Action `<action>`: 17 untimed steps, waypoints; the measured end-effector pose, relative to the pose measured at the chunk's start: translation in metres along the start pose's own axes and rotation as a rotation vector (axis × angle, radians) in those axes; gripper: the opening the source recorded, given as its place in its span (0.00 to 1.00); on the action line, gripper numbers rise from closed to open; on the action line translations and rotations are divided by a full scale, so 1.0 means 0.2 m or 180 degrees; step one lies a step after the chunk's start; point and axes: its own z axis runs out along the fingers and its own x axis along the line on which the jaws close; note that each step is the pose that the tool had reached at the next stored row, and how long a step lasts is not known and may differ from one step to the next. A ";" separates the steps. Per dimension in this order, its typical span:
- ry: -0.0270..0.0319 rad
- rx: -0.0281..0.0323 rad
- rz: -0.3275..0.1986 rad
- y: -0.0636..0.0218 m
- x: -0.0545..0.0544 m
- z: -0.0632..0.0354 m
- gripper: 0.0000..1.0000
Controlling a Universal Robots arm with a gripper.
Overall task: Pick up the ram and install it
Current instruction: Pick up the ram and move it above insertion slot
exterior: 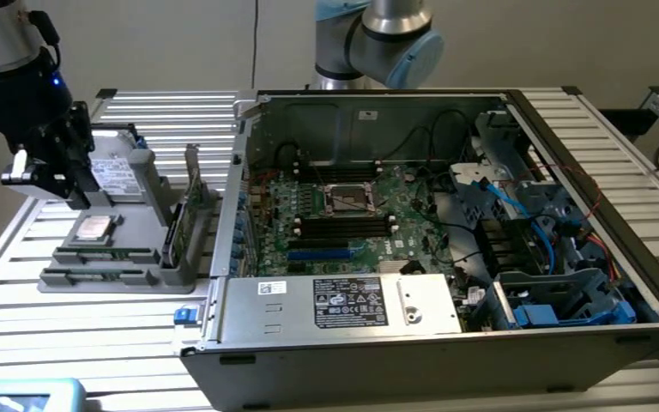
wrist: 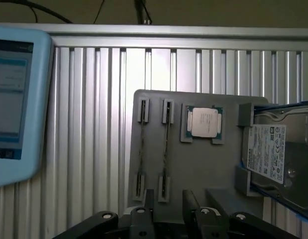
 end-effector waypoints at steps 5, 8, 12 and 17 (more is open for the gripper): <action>-0.0003 0.0000 0.0099 0.000 0.00 0.045 0.36; -0.0003 0.0000 0.0118 0.000 0.01 0.072 0.36; -0.0004 0.0000 0.0130 -0.002 0.05 0.107 0.36; -0.0004 0.0000 0.0155 -0.003 0.07 0.151 0.36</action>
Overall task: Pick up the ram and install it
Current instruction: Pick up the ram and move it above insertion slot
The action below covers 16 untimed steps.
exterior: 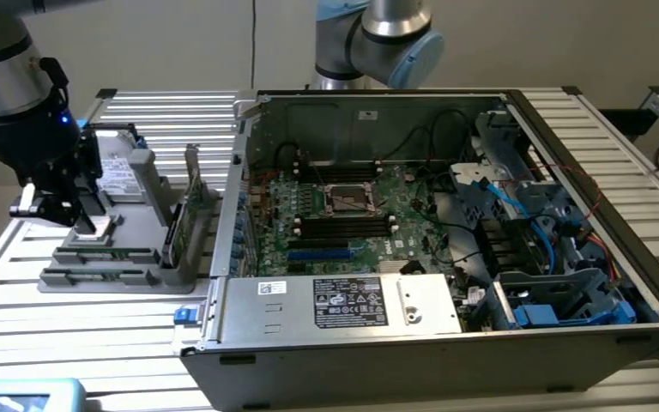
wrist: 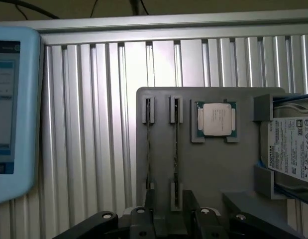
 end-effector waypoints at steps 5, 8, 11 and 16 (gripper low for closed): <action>0.0000 -0.0001 0.0026 -0.001 0.02 0.041 0.36; 0.0001 -0.0019 0.0039 -0.003 0.04 0.054 0.36; 0.0002 -0.0044 0.0053 -0.005 0.06 0.064 0.36; 0.0002 -0.0052 0.0084 -0.005 0.08 0.103 0.36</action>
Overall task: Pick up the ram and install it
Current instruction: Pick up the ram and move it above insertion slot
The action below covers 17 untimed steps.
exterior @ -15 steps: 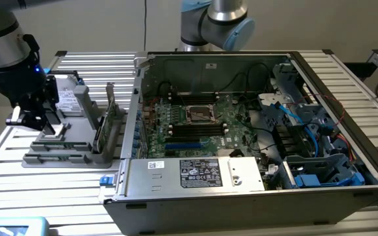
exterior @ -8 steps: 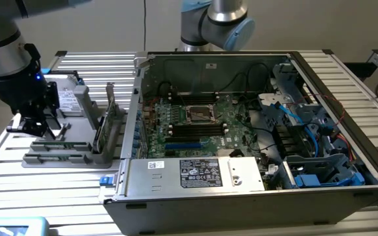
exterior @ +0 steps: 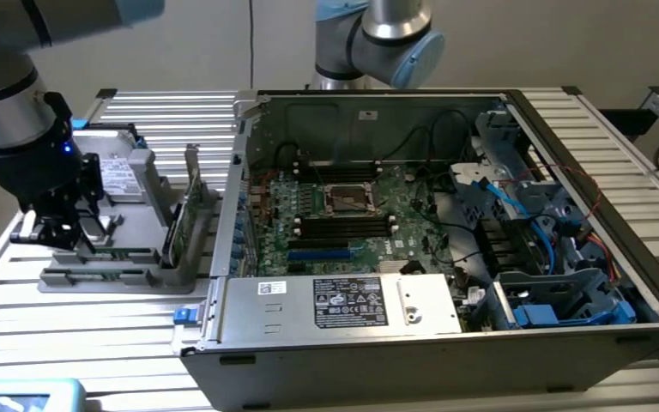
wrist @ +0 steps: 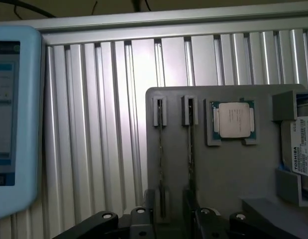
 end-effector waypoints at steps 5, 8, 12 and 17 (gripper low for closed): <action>0.0001 0.0001 0.0028 0.004 0.01 0.046 0.36; 0.0001 0.0001 0.0033 0.003 0.01 0.073 0.36; 0.0002 0.0001 0.0037 0.002 0.02 0.109 0.36; 0.0002 0.0001 0.0037 0.000 0.02 0.154 0.36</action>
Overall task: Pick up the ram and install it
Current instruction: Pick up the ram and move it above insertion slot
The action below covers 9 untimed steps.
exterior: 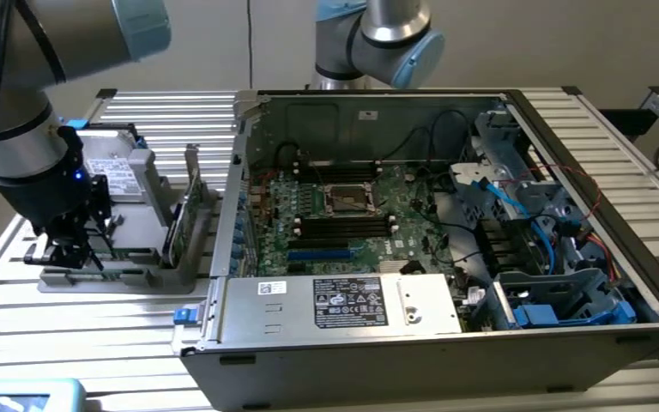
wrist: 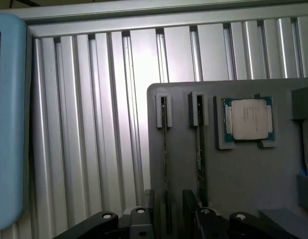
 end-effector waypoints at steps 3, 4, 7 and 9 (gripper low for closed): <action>0.0000 0.0000 0.0000 0.000 0.00 0.026 0.36; 0.0000 0.0000 0.0000 0.002 0.00 0.032 0.36; 0.0000 0.0000 0.0000 0.008 0.01 0.047 0.36; -0.0001 0.0000 -0.0001 0.010 0.01 0.057 0.36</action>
